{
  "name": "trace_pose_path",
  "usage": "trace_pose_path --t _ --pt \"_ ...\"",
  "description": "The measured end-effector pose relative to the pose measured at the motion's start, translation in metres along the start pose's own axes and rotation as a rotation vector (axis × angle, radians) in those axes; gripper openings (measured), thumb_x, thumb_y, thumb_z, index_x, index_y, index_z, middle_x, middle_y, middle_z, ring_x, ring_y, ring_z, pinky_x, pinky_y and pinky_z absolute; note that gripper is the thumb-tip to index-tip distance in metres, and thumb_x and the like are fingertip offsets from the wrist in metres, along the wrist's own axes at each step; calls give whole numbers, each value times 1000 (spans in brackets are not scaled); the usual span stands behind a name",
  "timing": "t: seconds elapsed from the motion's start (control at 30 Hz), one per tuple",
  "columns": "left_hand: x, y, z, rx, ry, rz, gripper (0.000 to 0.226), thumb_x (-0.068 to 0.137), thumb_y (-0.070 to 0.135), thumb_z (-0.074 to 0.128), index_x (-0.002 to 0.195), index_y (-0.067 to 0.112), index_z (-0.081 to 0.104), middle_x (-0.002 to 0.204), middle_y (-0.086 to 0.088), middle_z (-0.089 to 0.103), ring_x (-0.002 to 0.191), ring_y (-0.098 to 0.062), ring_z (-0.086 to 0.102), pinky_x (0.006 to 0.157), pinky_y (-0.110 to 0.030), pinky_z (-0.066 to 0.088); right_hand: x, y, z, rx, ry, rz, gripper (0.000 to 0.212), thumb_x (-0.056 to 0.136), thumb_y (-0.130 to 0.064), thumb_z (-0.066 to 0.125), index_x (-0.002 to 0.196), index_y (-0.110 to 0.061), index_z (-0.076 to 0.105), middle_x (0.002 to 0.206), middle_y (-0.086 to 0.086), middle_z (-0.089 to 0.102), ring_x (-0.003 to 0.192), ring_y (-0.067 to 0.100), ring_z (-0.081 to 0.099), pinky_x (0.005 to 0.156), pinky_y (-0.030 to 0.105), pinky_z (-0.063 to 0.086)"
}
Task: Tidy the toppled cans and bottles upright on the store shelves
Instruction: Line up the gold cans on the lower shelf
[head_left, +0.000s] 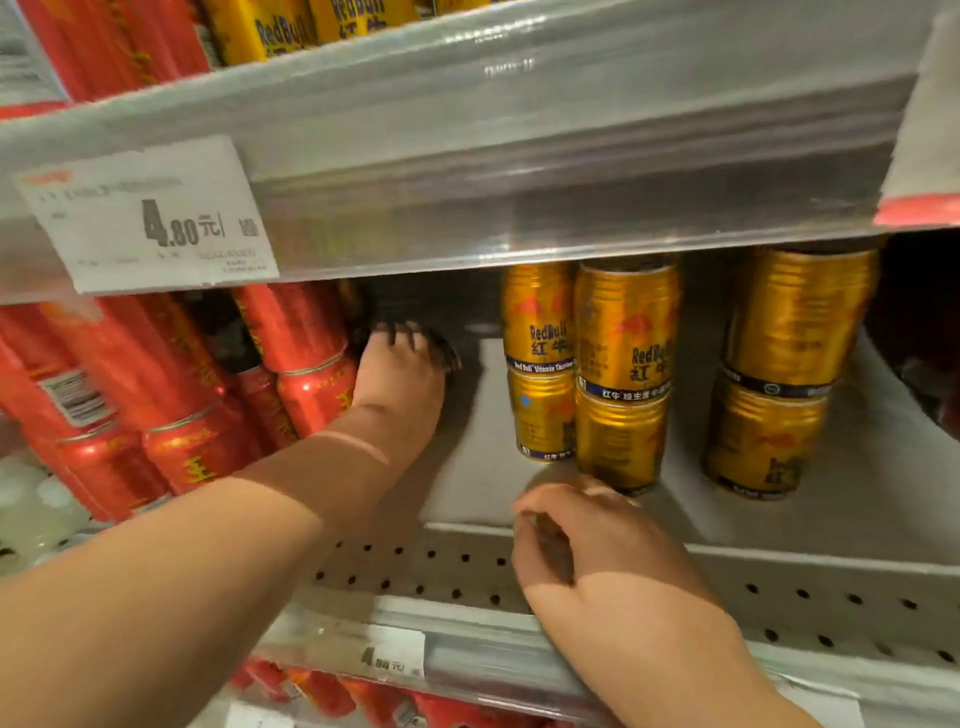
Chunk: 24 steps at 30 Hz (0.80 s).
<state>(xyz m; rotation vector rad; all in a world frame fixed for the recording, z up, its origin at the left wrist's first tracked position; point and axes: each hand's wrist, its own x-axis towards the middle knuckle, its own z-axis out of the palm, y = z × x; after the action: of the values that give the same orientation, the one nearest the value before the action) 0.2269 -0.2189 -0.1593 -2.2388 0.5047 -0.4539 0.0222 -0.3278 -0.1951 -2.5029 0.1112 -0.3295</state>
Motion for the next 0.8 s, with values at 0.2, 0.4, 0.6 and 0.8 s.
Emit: trace_pose_path --t 0.2,0.4,0.6,0.8 --pt "3 -4 2 -149 74 -6 60 102 33 46 151 3 30 143 -17 51 127 -35 54 105 -42 39 -3 -1 1 -20 55 -14 22 94 -54 39 109 -43 51 106 -23 52 91 -1 43 73 22 40" --pt "-6 0 -3 -1339 20 12 83 78 53 79 145 19 43 135 -7 53 120 -25 58 101 -35 48 -6 -2 -1 -6 79 0 21 95 -51 42 109 -41 54 103 -22 54 92 -1 48 74 21 45" --pt "-24 7 4 -1684 329 -243 73 77 35 88 134 15 49 132 -3 52 116 -9 53 97 -17 39 -9 -4 1 -21 97 22 22 96 -50 41 110 -41 55 101 -20 53 91 0 47 71 21 43" --pt "-34 -8 3 -1503 393 -114 58 89 33 77 139 16 56 134 -3 43 123 -11 50 110 -17 32 -9 -7 3 -83 106 29 24 96 -50 36 105 -38 55 99 -15 54 91 2 48 75 23 47"
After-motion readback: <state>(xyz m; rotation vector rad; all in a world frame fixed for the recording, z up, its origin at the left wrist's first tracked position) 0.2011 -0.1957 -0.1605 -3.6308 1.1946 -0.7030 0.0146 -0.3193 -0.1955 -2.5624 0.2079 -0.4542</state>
